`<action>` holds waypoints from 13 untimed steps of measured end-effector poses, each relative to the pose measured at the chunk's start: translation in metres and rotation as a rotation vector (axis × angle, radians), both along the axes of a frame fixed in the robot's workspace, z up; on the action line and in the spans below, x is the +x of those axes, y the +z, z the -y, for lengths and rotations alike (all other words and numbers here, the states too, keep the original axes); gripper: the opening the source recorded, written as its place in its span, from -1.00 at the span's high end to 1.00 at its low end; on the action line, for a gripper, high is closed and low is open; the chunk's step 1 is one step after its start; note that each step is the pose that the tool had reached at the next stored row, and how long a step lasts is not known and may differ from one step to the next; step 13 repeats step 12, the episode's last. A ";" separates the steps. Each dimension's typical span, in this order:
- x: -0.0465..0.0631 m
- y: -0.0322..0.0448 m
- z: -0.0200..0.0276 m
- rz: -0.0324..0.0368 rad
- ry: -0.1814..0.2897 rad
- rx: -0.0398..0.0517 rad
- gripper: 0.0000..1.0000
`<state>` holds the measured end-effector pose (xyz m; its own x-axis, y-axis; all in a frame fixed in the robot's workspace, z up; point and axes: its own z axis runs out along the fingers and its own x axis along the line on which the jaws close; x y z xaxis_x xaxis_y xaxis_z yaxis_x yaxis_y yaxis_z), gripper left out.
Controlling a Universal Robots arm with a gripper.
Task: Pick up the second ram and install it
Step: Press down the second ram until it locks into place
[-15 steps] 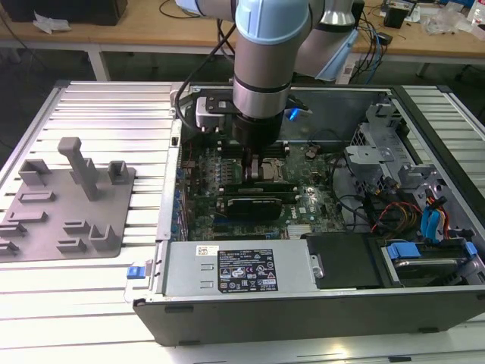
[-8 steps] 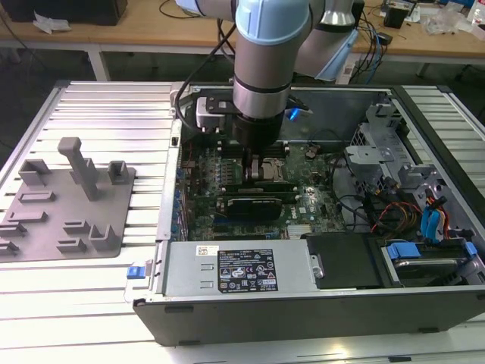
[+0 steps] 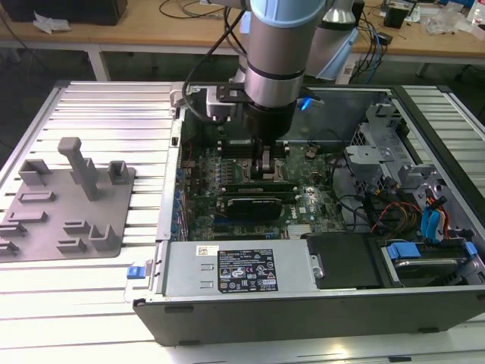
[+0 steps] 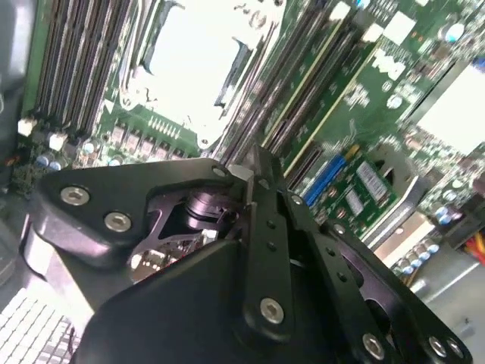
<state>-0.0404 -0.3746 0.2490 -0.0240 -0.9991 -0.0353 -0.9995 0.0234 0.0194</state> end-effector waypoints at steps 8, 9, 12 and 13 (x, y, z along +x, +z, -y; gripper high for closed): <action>0.022 0.0044 0.0000 0.0000 0.000 0.0003 0.84; 0.022 0.0046 0.0000 0.0000 0.000 0.0002 0.84; 0.022 0.0050 0.0000 0.0001 0.000 0.0002 0.84; 0.022 0.0050 0.0000 0.0001 0.000 0.0002 0.84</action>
